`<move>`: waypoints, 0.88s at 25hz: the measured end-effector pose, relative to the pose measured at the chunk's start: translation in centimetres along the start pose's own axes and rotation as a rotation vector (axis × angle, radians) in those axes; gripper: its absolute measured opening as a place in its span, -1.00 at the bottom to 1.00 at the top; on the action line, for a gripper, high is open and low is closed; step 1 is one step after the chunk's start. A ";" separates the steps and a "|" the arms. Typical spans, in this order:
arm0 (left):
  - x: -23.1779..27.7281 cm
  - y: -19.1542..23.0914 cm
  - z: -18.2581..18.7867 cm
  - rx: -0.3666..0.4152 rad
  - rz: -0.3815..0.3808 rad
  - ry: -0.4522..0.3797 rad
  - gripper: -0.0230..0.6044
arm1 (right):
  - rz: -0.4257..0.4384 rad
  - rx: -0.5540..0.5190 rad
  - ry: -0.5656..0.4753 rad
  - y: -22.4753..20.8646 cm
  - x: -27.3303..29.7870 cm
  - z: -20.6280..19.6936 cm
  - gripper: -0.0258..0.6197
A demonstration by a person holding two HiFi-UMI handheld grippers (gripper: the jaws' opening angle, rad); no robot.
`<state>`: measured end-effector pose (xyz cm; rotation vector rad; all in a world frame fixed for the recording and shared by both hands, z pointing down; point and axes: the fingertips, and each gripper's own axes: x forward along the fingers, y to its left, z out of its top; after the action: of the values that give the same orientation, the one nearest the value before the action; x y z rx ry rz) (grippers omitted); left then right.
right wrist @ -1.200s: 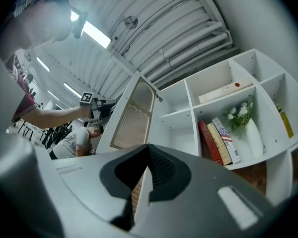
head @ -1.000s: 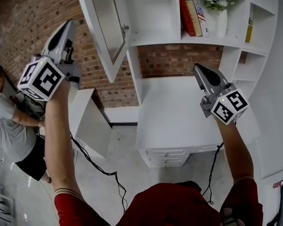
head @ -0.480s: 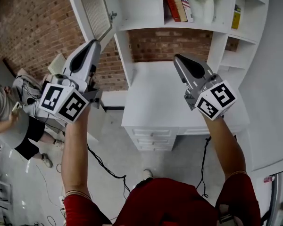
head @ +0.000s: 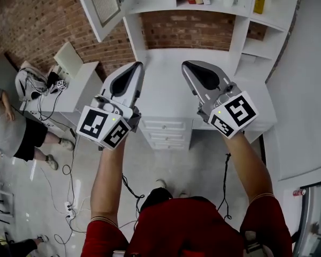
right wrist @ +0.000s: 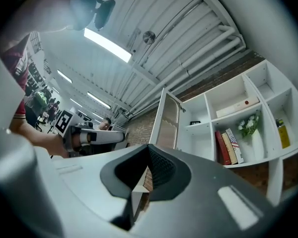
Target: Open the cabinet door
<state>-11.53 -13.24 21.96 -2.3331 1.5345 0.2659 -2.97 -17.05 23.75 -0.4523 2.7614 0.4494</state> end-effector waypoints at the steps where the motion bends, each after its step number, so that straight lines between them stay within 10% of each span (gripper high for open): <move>1: -0.3 -0.8 -0.5 0.011 -0.004 0.009 -0.91 | -0.004 0.003 0.001 0.5 -0.5 -0.1 -0.88; 22: -5.1 -2.1 -6.9 -0.028 -0.073 0.066 -0.91 | -0.152 0.027 0.074 5.1 -2.7 -5.4 -0.88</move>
<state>-11.85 -10.69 30.40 -2.4368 1.4811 0.1955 -3.63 -13.67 30.84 -0.6791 2.7735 0.3645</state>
